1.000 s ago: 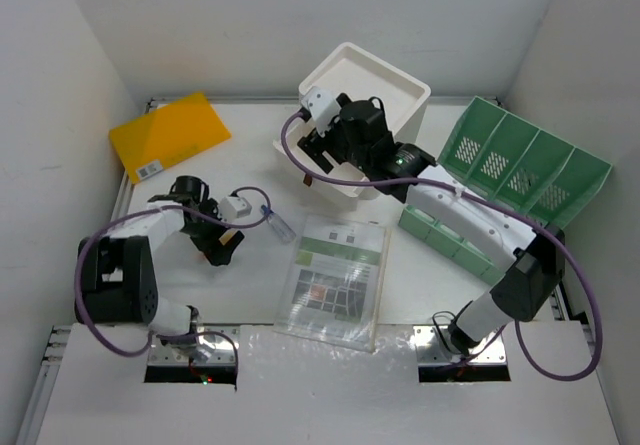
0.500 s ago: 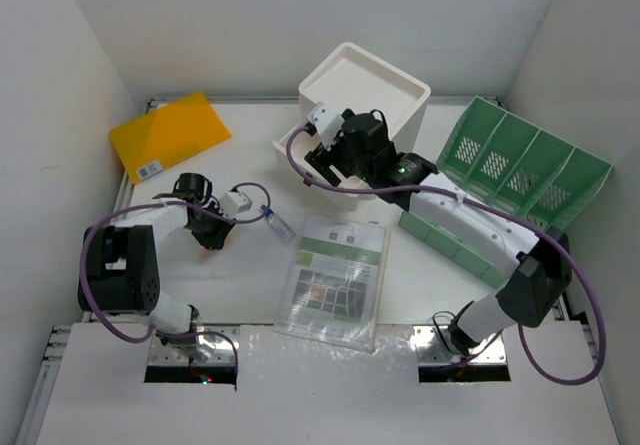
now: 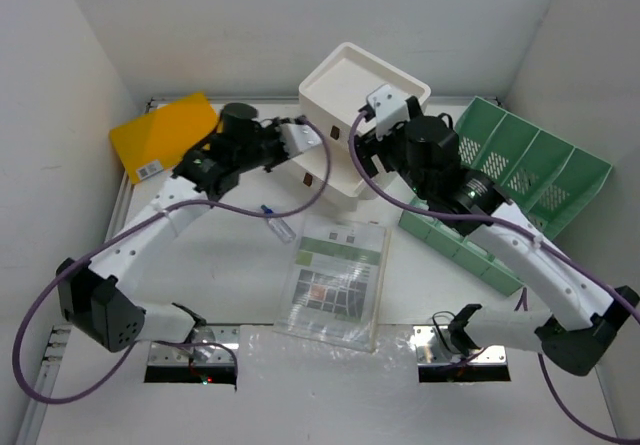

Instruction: Organize the desk

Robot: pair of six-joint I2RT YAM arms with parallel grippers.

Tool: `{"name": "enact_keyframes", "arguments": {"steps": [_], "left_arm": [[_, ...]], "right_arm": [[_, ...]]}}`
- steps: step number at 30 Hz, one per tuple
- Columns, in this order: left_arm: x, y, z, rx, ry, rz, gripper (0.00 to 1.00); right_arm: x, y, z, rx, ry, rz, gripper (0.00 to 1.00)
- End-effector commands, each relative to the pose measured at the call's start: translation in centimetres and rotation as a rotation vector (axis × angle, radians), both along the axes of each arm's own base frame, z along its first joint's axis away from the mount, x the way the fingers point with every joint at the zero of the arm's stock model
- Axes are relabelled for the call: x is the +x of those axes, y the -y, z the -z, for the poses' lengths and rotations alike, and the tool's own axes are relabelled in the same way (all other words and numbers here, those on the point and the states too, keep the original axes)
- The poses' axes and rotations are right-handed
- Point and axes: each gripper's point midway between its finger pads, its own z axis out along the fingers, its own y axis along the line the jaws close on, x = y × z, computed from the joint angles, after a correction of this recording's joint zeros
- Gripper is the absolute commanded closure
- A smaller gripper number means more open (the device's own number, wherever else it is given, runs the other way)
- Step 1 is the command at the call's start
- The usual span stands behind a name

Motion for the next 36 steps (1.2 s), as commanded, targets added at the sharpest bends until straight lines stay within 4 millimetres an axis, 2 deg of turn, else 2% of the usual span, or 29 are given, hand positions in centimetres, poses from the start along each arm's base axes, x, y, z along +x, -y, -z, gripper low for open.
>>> {"name": "enact_keyframes", "arguments": {"steps": [1, 2, 4, 5, 8, 12, 13, 14, 16, 17, 19, 20, 21, 24, 25, 26, 27, 28, 29, 30, 32, 33, 34, 36], "left_arm": [[2.1, 4.1, 1.3, 0.147, 0.158, 0.061, 1.0], [2.5, 5.2, 2.5, 0.221, 0.2, 0.13, 1.0], [2.6, 7.1, 3.1, 0.241, 0.257, 0.21, 1.0], [2.8, 8.1, 3.9, 0.281, 0.283, 0.27, 1.0], [4.2, 9.3, 4.1, 0.338, 0.358, 0.313, 1.0], [6.3, 10.2, 4.0, 0.391, 0.446, 0.299, 1.0], [6.5, 10.5, 4.6, 0.405, 0.441, 0.295, 0.95], [6.9, 10.9, 3.9, 0.391, 0.469, 0.28, 0.79], [6.8, 11.4, 4.2, 0.372, 0.455, 0.266, 0.57], [6.9, 11.4, 4.2, 0.367, 0.455, 0.261, 0.38], [6.8, 11.6, 4.7, 0.374, 0.462, 0.246, 0.07], [6.9, 11.6, 4.7, 0.373, 0.469, 0.233, 0.04], [7.1, 11.0, 5.0, 0.38, 0.463, 0.185, 0.01], [7.3, 10.8, 3.3, 0.299, 0.48, 0.09, 0.0], [7.4, 10.5, 1.2, 0.252, 0.508, 0.038, 0.0], [7.3, 10.4, 0.3, 0.186, 0.487, -0.004, 0.0], [7.1, 10.1, -1.5, 0.136, 0.491, -0.035, 0.0], [6.8, 9.9, -2.1, 0.11, 0.462, -0.047, 0.0], [6.5, 9.8, -3.6, 0.067, 0.453, -0.061, 0.0], [5.7, 9.5, -4.9, -0.004, 0.424, -0.08, 0.0], [4.4, 8.8, -4.2, 0.0, 0.344, -0.076, 0.01], [3.0, 8.3, -3.6, -0.011, 0.273, -0.072, 0.01], [2.3, 8.0, -2.6, -0.013, 0.231, -0.074, 0.01], [0.8, 7.2, -1.2, -0.025, 0.145, -0.084, 0.01]], "right_arm": [[-0.4, 3.7, 0.9, 0.003, -0.019, 0.147, 0.15], [-1.0, 4.9, 0.0, 0.028, 0.005, 0.17, 0.15], [-1.6, 6.5, 0.0, 0.026, 0.02, 0.222, 0.15], [-2.5, 7.4, -0.9, 0.043, 0.045, 0.235, 0.15], [-3.7, 9.0, -0.9, 0.047, 0.053, 0.265, 0.15], [-4.3, 9.7, 0.3, 0.012, 0.027, 0.277, 0.14], [-4.2, 9.8, 0.5, 0.008, 0.026, 0.282, 0.14], [-4.1, 9.7, 0.7, 0.004, 0.023, 0.283, 0.13], [-4.0, 9.4, 0.7, 0.009, 0.019, 0.272, 0.13], [-3.8, 9.2, 1.0, 0.003, 0.008, 0.272, 0.13], [-3.5, 8.9, 1.4, 0.002, 0.0, 0.27, 0.12], [-3.3, 8.6, 1.7, -0.001, -0.007, 0.266, 0.12], [-3.0, 8.2, 2.2, -0.006, -0.017, 0.262, 0.12], [-1.8, 7.5, 2.4, 0.0, -0.026, 0.26, 0.12], [-1.2, 7.5, 1.6, 0.026, -0.02, 0.259, 0.12], [-0.7, 7.4, 1.4, 0.037, -0.023, 0.256, 0.12], [0.2, 7.1, 1.7, 0.039, -0.039, 0.256, 0.12], [0.9, 6.5, 0.6, 0.078, -0.032, 0.226, 0.12], [1.7, 6.6, 0.1, 0.096, -0.034, 0.226, 0.12], [2.8, 7.5, -0.2, 0.112, -0.039, 0.247, 0.12], [5.1, 7.1, -1.5, 0.154, -0.051, 0.221, 0.12], [6.3, 8.4, -1.8, 0.186, -0.056, 0.256, 0.12], [7.9, 8.3, -2.6, 0.205, -0.052, 0.257, 0.12], [9.8, 8.9, -3.1, 0.232, -0.06, 0.225, 0.13]]}}
